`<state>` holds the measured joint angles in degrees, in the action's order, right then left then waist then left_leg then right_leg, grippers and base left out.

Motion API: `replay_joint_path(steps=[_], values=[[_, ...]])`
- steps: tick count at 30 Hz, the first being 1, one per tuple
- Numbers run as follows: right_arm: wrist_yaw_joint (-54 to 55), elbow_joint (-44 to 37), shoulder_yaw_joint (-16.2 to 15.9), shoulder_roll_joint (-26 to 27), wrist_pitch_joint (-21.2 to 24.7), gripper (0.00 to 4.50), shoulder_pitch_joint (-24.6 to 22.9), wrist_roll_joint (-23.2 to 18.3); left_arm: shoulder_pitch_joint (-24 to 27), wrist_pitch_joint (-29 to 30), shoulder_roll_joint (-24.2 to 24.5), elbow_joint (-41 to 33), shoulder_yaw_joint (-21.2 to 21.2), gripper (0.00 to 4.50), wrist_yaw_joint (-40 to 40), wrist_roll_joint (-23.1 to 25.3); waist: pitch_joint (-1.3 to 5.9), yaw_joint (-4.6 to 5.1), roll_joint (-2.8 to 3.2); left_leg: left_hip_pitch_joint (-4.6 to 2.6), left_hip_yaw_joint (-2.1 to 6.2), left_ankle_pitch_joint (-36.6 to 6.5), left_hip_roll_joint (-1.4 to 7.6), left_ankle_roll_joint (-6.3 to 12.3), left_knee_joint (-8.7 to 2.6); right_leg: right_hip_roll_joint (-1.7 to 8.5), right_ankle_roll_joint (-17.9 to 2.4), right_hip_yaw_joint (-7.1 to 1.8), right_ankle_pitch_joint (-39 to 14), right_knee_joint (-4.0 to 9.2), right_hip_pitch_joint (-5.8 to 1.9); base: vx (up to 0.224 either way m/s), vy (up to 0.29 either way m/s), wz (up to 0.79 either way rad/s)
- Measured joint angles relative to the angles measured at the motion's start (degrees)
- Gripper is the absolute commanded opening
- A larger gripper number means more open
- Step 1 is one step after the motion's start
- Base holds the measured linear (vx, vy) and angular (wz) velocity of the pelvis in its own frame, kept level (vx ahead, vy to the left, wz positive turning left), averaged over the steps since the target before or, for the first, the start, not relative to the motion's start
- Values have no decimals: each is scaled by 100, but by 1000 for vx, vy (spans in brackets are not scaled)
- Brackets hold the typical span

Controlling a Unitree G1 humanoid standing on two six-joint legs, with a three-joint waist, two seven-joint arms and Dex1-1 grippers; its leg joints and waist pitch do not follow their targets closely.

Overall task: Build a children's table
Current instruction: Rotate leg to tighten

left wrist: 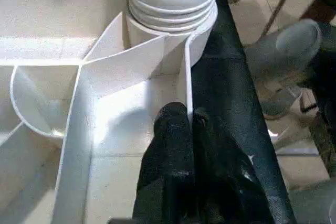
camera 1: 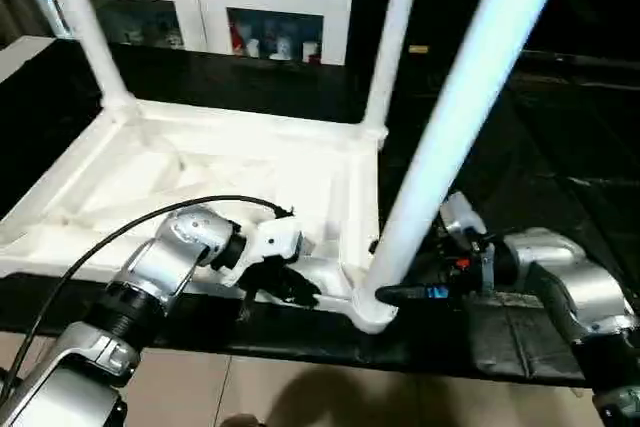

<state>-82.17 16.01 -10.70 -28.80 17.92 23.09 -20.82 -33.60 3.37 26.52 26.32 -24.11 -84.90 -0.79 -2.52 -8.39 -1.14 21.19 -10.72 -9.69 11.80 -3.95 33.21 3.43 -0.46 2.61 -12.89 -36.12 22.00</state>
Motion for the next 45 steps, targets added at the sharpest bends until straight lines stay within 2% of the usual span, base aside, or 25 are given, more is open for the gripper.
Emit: replay_joint_path(steps=[3,4,12,18,23,26,27,28,33,36,38,42,45], values=[[-122,0,-111,13,27,345,15,-3,-11,-41,1,45,-2,0,-56,0,0,-6,-2,2,0,0,0,0,0,0,0,1,0,0,0,0,0,0],[-175,1,-117,28,39,318,16,-3,-15,-63,2,57,-2,0,-69,0,0,-6,-2,3,0,0,0,0,0,0,0,1,0,0,0,0,0,0],[-384,18,-289,8,43,249,22,11,-22,-210,0,128,-46,0,-157,-8,1,-21,-10,2,0,0,0,0,3,1,0,1,0,0,0,0,0,0],[-410,-20,-300,-6,8,225,22,46,-22,-243,-14,143,-49,0,-166,-6,2,-23,-11,-1,0,0,1,1,7,1,0,1,0,-1,-4,0,0,0],[-284,-222,-234,-12,45,216,-153,42,-22,-181,-88,154,-48,0,-92,-7,3,-51,-8,-1,0,-1,0,2,8,3,0,1,0,-2,-6,0,0,0],[-50,-391,-73,51,108,214,-362,3,-16,72,-176,156,-5,0,31,-18,6,-73,2,-9,0,0,0,2,13,3,0,0,0,-4,-16,0,0,0],[256,-472,67,153,143,213,-473,4,-1,276,-241,163,94,0,222,-8,7,-68,3,-17,0,1,1,1,14,3,-2,-1,2,-7,-22,0,0,0],[586,-477,192,276,147,213,-540,15,8,427,-277,171,170,0,422,-3,7,-45,1,-22,1,1,3,0,19,3,-3,-1,3,-11,-24,0,0,0],[2564,-465,738,1157,296,206,-602,226,19,1278,-547,153,584,0,1439,49,8,276,2,-30,4,4,1,-6,23,3,-4,-3,31,-2,-14,0,0,0],[3522,-371,971,1673,309,204,-510,380,16,1733,-799,113,795,0,2015,49,9,411,2,-31,1,4,2,-6,15,1,-5,-5,37,-3,-5,0,0,0],[3992,-268,1042,1915,304,204,-395,496,13,1976,-924,66,895,0,2343,51,9,454,5,-33,3,4,3,-8,5,-3,-5,-4,37,-3,-3,0,0,0],[5481,459,1261,2602,169,204,285,875,-75,2532,-1483,41,1200,0,3479,209,10,586,7,-27,3,5,-1,-10,0,-4,-7,-7,38,2,5,0,0,0],[5915,665,1295,2666,162,204,504,967,-91,2636,-1756,40,1262,0,3888,229,12,575,8,-19,3,2,-3,-7,-15,-4,-7,-5,38,27,6,0,0,0]])
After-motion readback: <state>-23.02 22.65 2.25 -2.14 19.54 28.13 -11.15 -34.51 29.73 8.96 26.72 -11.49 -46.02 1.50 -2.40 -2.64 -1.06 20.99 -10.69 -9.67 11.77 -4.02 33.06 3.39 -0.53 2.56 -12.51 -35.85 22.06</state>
